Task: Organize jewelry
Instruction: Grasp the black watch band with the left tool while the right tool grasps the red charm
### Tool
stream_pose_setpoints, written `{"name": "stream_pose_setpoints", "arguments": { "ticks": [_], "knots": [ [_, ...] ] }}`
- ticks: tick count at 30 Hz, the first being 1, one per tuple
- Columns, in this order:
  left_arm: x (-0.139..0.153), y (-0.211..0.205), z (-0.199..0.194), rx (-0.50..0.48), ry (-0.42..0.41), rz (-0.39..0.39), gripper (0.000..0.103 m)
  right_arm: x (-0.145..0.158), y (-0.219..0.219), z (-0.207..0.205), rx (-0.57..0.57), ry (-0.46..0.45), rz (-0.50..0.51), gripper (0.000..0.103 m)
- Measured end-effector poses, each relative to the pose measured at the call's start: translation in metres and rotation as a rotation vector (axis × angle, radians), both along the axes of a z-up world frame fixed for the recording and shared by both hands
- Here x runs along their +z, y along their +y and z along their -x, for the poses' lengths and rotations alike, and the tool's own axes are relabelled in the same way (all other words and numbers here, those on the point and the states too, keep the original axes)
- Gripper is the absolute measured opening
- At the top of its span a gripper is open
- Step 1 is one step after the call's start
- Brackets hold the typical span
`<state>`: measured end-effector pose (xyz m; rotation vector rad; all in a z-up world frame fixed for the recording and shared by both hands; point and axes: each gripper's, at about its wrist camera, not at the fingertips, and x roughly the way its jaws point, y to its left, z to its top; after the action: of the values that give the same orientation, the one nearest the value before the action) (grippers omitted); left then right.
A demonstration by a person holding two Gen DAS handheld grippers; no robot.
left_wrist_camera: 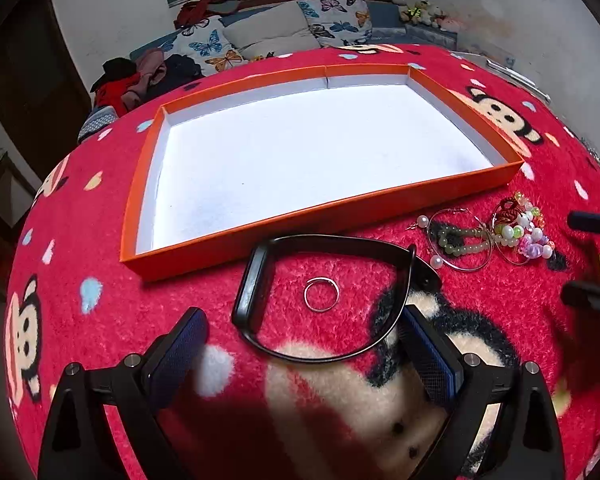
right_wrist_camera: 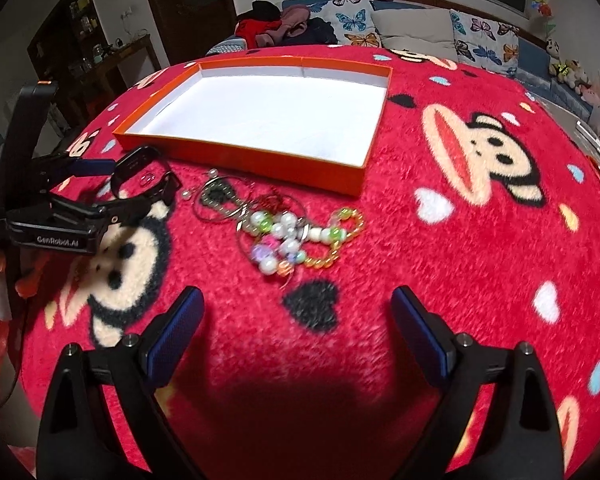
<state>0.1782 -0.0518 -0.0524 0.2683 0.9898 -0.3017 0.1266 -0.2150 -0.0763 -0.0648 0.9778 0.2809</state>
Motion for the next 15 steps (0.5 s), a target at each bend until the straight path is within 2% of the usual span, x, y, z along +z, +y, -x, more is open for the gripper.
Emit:
{"name": "stream_pose_setpoints", "arguments": {
  "ticks": [5, 9, 15],
  "knots": [
    [-0.001, -0.001, 0.000, -0.011, -0.002, 0.023, 0.101, 0.004, -0.002, -0.008, 0.001, -0.015, 0.005, 0.090],
    [-0.001, 0.000, 0.001, -0.023, 0.003, 0.049, 0.094, 0.007, 0.003, -0.012, 0.021, -0.027, 0.010, 0.087],
    [0.000, -0.002, 0.004, -0.053, -0.008, 0.061, 0.086, 0.007, 0.010, -0.019, 0.049, -0.023, -0.002, 0.075]
  ]
}}
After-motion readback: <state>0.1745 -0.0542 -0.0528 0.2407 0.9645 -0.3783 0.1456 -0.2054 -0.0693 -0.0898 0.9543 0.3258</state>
